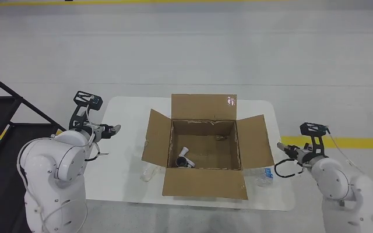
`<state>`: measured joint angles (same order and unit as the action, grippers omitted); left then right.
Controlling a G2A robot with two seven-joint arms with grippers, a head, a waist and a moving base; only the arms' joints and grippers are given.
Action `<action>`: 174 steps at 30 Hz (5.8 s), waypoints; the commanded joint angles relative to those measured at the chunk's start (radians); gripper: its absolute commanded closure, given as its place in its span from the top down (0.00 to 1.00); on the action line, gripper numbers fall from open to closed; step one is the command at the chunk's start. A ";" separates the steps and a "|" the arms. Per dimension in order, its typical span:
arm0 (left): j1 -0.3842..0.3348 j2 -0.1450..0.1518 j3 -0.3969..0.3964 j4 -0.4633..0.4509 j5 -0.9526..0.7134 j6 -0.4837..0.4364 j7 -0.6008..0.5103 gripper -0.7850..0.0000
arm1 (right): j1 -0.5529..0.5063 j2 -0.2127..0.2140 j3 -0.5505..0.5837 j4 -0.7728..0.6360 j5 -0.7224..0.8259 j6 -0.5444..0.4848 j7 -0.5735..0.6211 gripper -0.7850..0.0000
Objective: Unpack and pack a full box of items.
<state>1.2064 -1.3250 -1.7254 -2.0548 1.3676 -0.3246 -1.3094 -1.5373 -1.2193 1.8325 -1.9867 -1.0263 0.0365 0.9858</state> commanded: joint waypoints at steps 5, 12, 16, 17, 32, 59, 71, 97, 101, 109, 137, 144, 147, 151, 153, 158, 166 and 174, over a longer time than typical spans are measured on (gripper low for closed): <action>0.000 0.000 0.000 0.000 0.000 0.000 0.000 1.00 | -0.055 -0.001 -0.039 -0.249 0.069 -0.045 -0.031 0.00; 0.000 0.000 0.000 0.000 0.000 0.000 0.000 1.00 | 0.000 0.002 -0.270 -0.291 0.039 -0.156 0.028 0.00; 0.000 0.000 0.000 0.000 0.000 0.000 0.000 1.00 | 0.104 0.000 -0.441 -0.190 -0.047 -0.187 0.087 0.00; 0.000 0.000 0.000 0.000 0.000 0.000 0.000 1.00 | 0.135 -0.003 -0.480 -0.157 -0.068 -0.175 0.087 0.00; 0.000 0.000 0.000 0.000 0.000 0.000 0.000 1.00 | 0.534 -0.077 -0.827 0.394 -0.208 0.029 0.062 0.00; 0.000 0.000 0.000 0.000 0.000 0.000 0.000 1.00 | 0.619 -0.128 -1.001 0.583 -0.467 0.186 0.054 0.00; 0.000 0.000 0.000 0.000 0.000 0.000 0.000 1.00 | 0.738 -0.202 -1.113 0.870 -0.513 0.137 -0.039 0.28; 0.000 0.000 0.000 0.000 0.000 0.000 0.000 1.00 | 0.882 -0.352 -1.201 1.269 -0.436 0.103 -0.065 0.50; 0.000 0.000 0.000 0.000 0.000 0.000 0.000 1.00 | 0.904 -0.372 -1.209 1.318 -0.427 0.069 -0.068 0.52; 0.000 0.000 0.000 0.000 0.000 0.000 0.000 1.00 | 0.932 -0.408 -1.227 1.398 -0.428 0.009 -0.069 0.59; 0.000 0.000 0.000 0.000 0.000 0.000 0.000 1.00 | 0.950 -0.445 -1.229 1.438 -0.522 -0.085 -0.018 0.64; 0.000 0.000 0.000 0.000 0.000 0.000 0.000 1.00 | 0.963 -0.458 -1.218 1.486 -0.512 -0.099 -0.035 0.75; 0.000 0.000 0.000 0.000 0.000 0.000 0.000 1.00 | 0.968 -0.464 -1.215 1.505 -0.508 -0.107 -0.046 0.75; 0.000 0.000 0.000 0.000 0.000 0.000 0.000 1.00 | 0.975 -0.472 -1.207 1.531 -0.492 -0.125 -0.060 0.72; 0.000 0.000 0.000 0.000 0.000 0.000 0.000 1.00 | 0.977 -0.476 -1.206 1.543 -0.486 -0.143 -0.065 0.70; 0.000 0.000 0.000 0.000 0.000 0.000 0.000 1.00 | 0.985 -0.485 -1.201 1.573 -0.474 -0.172 -0.076 0.67; 0.000 0.000 0.000 0.000 0.000 0.000 0.000 1.00 | 0.988 -0.495 -1.199 1.583 -0.463 -0.246 -0.096 0.56; 0.000 0.000 0.000 0.000 0.000 0.000 0.000 1.00 | 1.005 -0.494 -1.182 1.607 -0.476 -0.166 -0.130 0.53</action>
<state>1.2064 -1.3250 -1.7254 -2.0548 1.3676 -0.3246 -1.3094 -0.5333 -1.7134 0.6464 -0.3824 -1.5067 -0.1326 0.8640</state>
